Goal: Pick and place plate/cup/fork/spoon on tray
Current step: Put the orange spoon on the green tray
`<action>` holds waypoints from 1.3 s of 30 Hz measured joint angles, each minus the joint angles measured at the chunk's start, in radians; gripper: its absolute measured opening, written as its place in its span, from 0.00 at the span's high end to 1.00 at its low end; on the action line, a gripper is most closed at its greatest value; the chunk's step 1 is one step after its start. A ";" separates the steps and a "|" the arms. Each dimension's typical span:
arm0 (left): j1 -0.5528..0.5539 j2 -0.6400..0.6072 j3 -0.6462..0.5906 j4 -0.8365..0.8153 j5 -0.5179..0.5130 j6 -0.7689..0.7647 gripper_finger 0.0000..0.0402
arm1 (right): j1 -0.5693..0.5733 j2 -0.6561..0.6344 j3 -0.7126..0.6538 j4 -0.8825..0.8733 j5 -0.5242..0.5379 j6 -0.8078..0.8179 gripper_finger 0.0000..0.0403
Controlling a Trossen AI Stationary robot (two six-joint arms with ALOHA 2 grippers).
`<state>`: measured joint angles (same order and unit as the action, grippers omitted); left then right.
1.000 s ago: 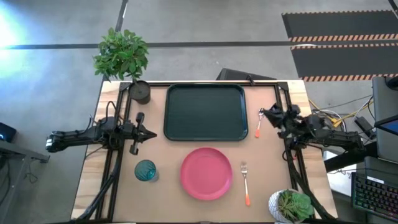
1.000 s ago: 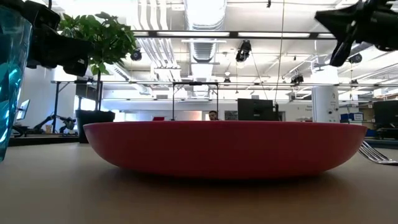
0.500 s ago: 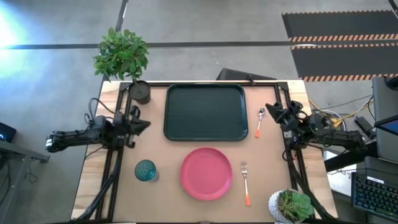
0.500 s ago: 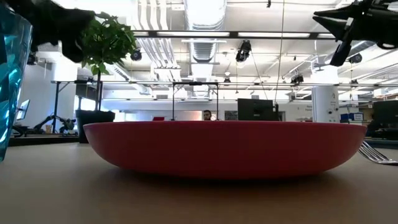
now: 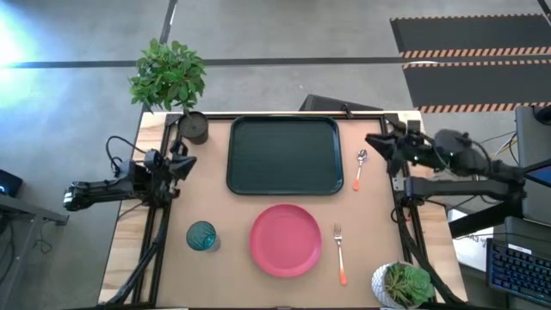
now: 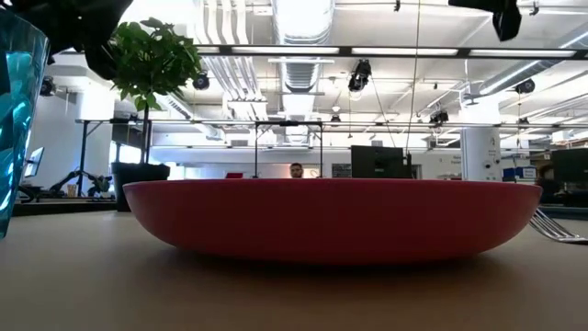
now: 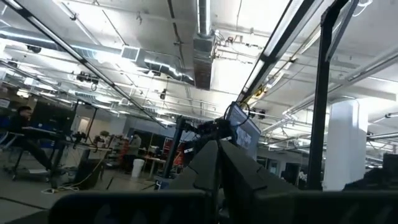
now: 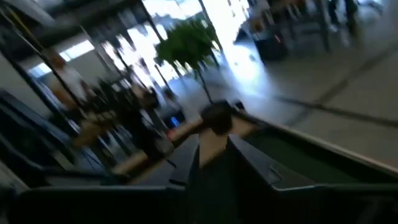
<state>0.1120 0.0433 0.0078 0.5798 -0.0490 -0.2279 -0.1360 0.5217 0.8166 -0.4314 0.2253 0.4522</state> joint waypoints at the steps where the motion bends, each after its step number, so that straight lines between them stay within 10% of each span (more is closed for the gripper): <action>1: 0.000 0.000 0.000 0.012 -0.001 0.000 1.00 | 0.000 0.040 0.057 -0.069 0.008 0.000 0.77; 10: 0.000 -0.013 0.000 0.050 -0.070 0.005 1.00 | 0.000 0.340 0.448 -0.555 0.106 0.072 0.67; 22: 0.000 -0.012 0.005 0.090 -0.107 0.006 1.00 | 0.001 0.551 0.546 -0.439 0.104 -0.071 0.67; 39: 0.000 -0.012 0.004 0.076 -0.098 -0.003 1.00 | 0.001 0.514 0.552 -0.495 0.108 -0.044 0.66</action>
<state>0.1120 0.0315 0.0116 0.6558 -0.1474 -0.2310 -0.1352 1.0357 1.3689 -0.9268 0.3336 0.4087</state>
